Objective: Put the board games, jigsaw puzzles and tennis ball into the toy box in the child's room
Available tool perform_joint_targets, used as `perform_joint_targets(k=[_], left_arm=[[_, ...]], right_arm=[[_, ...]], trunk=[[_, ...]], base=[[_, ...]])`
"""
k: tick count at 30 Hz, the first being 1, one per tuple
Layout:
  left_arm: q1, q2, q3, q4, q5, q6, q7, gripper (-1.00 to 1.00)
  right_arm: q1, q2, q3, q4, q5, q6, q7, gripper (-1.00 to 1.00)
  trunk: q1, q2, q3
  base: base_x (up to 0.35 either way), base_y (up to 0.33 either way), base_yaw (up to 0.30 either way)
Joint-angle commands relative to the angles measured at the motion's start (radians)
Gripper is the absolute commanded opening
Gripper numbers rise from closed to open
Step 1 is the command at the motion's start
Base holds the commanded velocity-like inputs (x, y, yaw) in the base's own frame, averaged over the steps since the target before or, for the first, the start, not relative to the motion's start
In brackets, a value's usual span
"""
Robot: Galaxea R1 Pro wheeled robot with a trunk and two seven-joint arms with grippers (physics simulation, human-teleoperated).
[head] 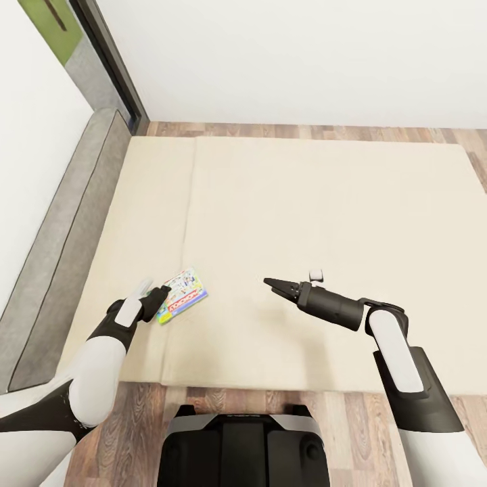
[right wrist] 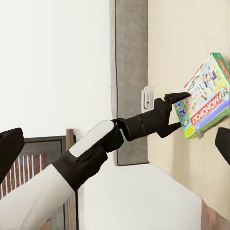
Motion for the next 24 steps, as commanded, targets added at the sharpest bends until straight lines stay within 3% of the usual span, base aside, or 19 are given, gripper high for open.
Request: perform_joint_targets(k=[1, 10, 18, 24], left_arm=[[0.0, -0.001, 0.003, -0.003, 0.011, 0.006, 0.007, 1.0], [0.0, -0.001, 0.003, -0.004, 0.011, 0.007, 0.006, 1.0], [0.0, -0.001, 0.003, -0.004, 0.011, 0.008, 0.006, 1.0], [0.0, -0.002, 0.003, -0.004, 0.011, 0.007, 0.006, 1.0]], right_arm=[[-0.001, 0.0, 0.0, 0.0, 0.01, 0.001, 0.01, 1.0], [-0.001, -0.001, 0.0, 0.0, 0.01, 0.001, 0.009, 1.0], [-0.001, -0.001, 0.0, 0.0, 0.011, 0.001, 0.009, 1.0], [0.001, -0.002, 0.0, 0.0, 0.011, 0.001, 0.009, 1.0]], trunk=[[0.0, -0.001, -0.001], [0.0, -0.001, -0.001], [0.0, -0.001, -0.001], [0.0, -0.001, -0.001]], base=[[-0.023, -0.05, 0.0], [-0.008, -0.034, 0.0], [-0.001, -0.201, 0.0], [0.0, -0.052, 0.0]])
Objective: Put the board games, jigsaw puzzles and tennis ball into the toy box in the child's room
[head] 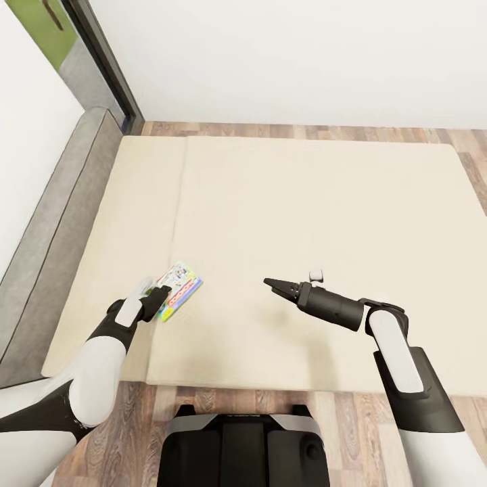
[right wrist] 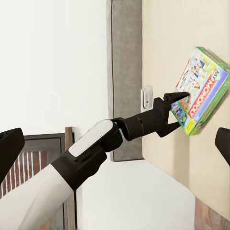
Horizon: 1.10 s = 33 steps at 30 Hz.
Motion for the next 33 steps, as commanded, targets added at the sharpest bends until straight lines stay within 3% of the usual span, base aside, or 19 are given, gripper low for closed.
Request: perform_joint_targets(k=[1, 16, 33], left_arm=[[0.0, -0.001, 0.003, -0.003, 0.011, 0.006, 0.007, 1.0], [0.0, -0.022, 0.003, -0.056, 0.01, 0.013, 0.007, 1.0], [0.0, -0.024, 0.003, -0.067, 0.011, 0.015, 0.007, 1.0]], right_arm=[[0.0, -0.001, 0.0, 0.0, 0.01, 0.001, 0.01, 1.0], [0.0, -0.001, 0.0, 0.0, 0.01, 0.001, 0.01, 1.0], [0.0, -0.001, 0.0, 0.0, 0.01, 0.001, 0.01, 1.0]], trunk=[[0.0, -0.001, -0.001], [0.0, -0.001, -0.001], [0.0, -0.001, -0.001]], base=[[0.0, -0.028, 0.0], [0.027, -0.069, 0.0], [0.001, -0.056, 0.0]])
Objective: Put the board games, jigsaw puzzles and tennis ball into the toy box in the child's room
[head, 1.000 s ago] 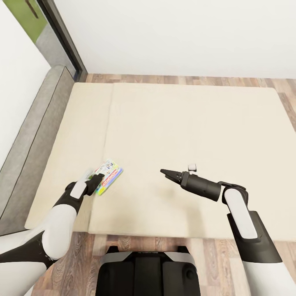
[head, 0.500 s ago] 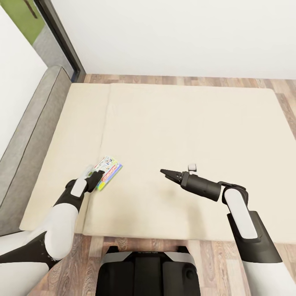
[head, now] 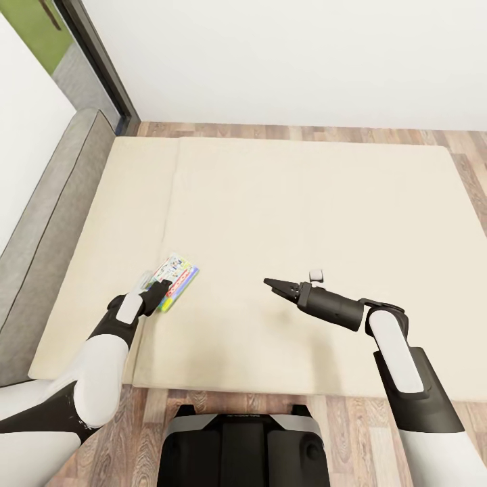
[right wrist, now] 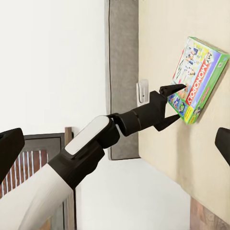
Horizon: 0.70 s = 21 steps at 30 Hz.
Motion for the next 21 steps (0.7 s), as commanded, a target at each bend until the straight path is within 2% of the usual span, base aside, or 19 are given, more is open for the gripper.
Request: perform_joint_targets(k=[1, 12, 16, 21], left_arm=[[0.0, -0.001, 0.004, -0.003, 0.011, 0.006, 0.007, 1.0], [0.0, 0.006, 0.003, -0.016, 0.009, 0.014, 0.006, 1.0], [0.001, 0.015, 0.003, -0.056, 0.009, 0.072, 0.006, 1.0], [0.001, 0.036, 0.002, -0.139, 0.008, 0.201, 0.006, 1.0]], right_arm=[[-0.001, -0.001, 0.0, 0.0, 0.01, 0.001, 0.01, 1.0], [-0.001, -0.002, -0.001, 0.0, 0.01, 0.001, 0.009, 1.0], [-0.001, -0.002, -0.001, 0.0, 0.01, 0.001, 0.008, 1.0], [-0.002, -0.002, -0.001, 0.0, 0.011, 0.001, 0.008, 1.0]], trunk=[[0.0, -0.001, -0.001], [0.0, -0.001, -0.001], [0.0, -0.001, -0.001], [0.0, -0.001, -0.001]], base=[[0.0, -0.002, 0.0], [0.0, 0.0, 0.0], [0.0, 0.0, 0.0], [0.0, 0.0, 0.0]])
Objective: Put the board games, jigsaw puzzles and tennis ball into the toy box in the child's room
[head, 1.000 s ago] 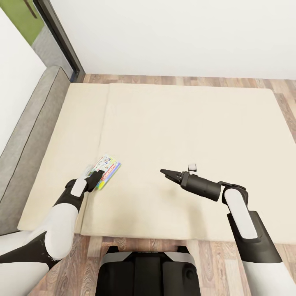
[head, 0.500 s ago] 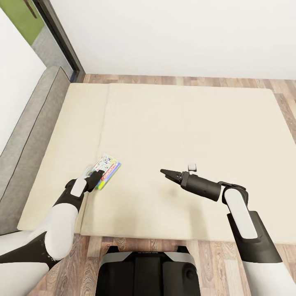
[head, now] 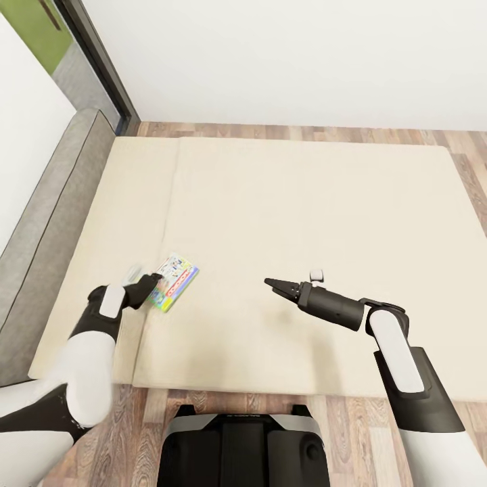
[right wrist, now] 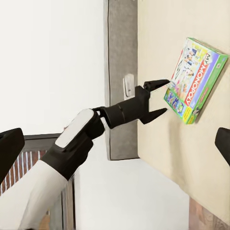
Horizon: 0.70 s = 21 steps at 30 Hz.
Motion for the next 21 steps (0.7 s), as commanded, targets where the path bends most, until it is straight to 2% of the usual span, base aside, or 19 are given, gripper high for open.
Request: perform_joint_targets(k=[1, 6, 10, 16, 21], left_arm=[[0.0, 0.006, 0.003, -0.02, 0.011, 0.036, 0.007, 1.0], [-0.001, 0.044, 0.005, -0.097, 0.011, 0.17, 0.008, 1.0], [-0.003, 0.079, 0.004, -0.138, 0.011, 0.247, 0.009, 1.0], [-0.013, 0.119, 0.003, -0.162, 0.011, 0.316, 0.01, 1.0], [-0.052, 0.134, 0.0, -0.155, 0.006, 0.343, 0.016, 1.0]], right_arm=[[-0.001, -0.001, 0.0, 0.0, 0.01, 0.001, 0.01, 1.0], [-0.001, -0.004, 0.0, 0.0, 0.011, 0.001, 0.009, 1.0], [0.0, -0.009, -0.001, 0.0, 0.011, 0.001, 0.009, 1.0], [0.004, -0.012, -0.003, 0.0, 0.011, 0.001, 0.009, 1.0], [0.006, -0.013, -0.005, 0.0, 0.012, 0.001, 0.009, 1.0]], trunk=[[0.0, -0.001, -0.001], [0.0, -0.001, -0.001], [0.0, -0.001, -0.001], [0.0, -0.001, -0.001], [0.0, -0.001, -0.001]], base=[[0.0, 0.0, 0.0], [0.0, 0.0, 0.0], [0.0, 0.0, 0.0], [0.0, 0.0, 0.0], [0.0, 0.0, 0.0]])
